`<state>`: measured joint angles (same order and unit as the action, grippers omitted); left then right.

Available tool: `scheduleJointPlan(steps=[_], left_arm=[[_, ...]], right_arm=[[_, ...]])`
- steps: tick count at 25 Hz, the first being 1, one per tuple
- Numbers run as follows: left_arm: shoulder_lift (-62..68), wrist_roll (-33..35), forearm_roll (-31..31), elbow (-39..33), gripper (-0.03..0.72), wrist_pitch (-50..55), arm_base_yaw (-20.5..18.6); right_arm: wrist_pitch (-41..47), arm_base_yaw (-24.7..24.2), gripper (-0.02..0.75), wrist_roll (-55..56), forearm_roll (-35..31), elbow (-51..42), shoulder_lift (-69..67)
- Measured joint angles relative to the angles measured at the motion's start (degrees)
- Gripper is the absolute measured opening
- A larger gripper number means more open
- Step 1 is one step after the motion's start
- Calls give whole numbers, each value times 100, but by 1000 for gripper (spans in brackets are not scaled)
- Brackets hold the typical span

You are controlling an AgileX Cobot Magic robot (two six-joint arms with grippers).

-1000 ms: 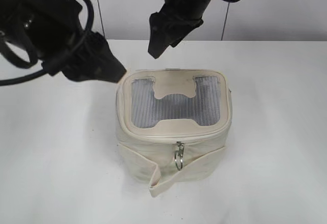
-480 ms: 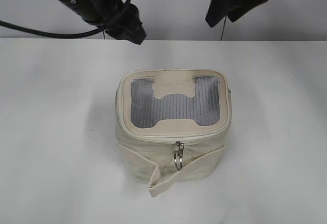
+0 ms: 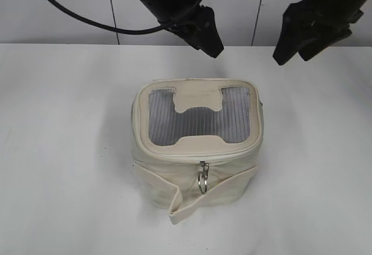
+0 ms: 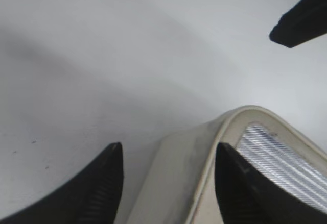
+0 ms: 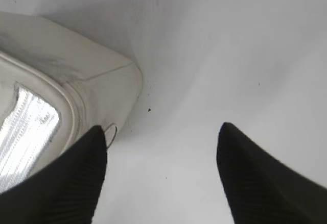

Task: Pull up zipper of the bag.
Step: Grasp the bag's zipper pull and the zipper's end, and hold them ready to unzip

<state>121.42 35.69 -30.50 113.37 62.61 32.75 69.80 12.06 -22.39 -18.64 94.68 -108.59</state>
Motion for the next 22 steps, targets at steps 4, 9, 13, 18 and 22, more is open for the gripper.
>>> scheduleJointPlan(steps=[4, 9, 13, 18, 22], left_arm=[[342, 166, -393, 330, 438, 390, 0], [635, 352, -758, 383, 438, 619, -2], [801, 470, -862, 389, 438, 651, 39], [926, 528, -987, 401, 438, 663, 163], [1068, 543, -1073, 419, 438, 663, 245]], right_arm=[[-12, -83, 526, 0, 88, -550, 262], [-12, -94, 526, 0, 116, -1311, 613], [-12, -101, 526, 18, 84, -1917, 947], [-230, -101, 526, 154, -48, -2499, 1250], [-286, -101, 526, 193, -198, -2709, 1286]])
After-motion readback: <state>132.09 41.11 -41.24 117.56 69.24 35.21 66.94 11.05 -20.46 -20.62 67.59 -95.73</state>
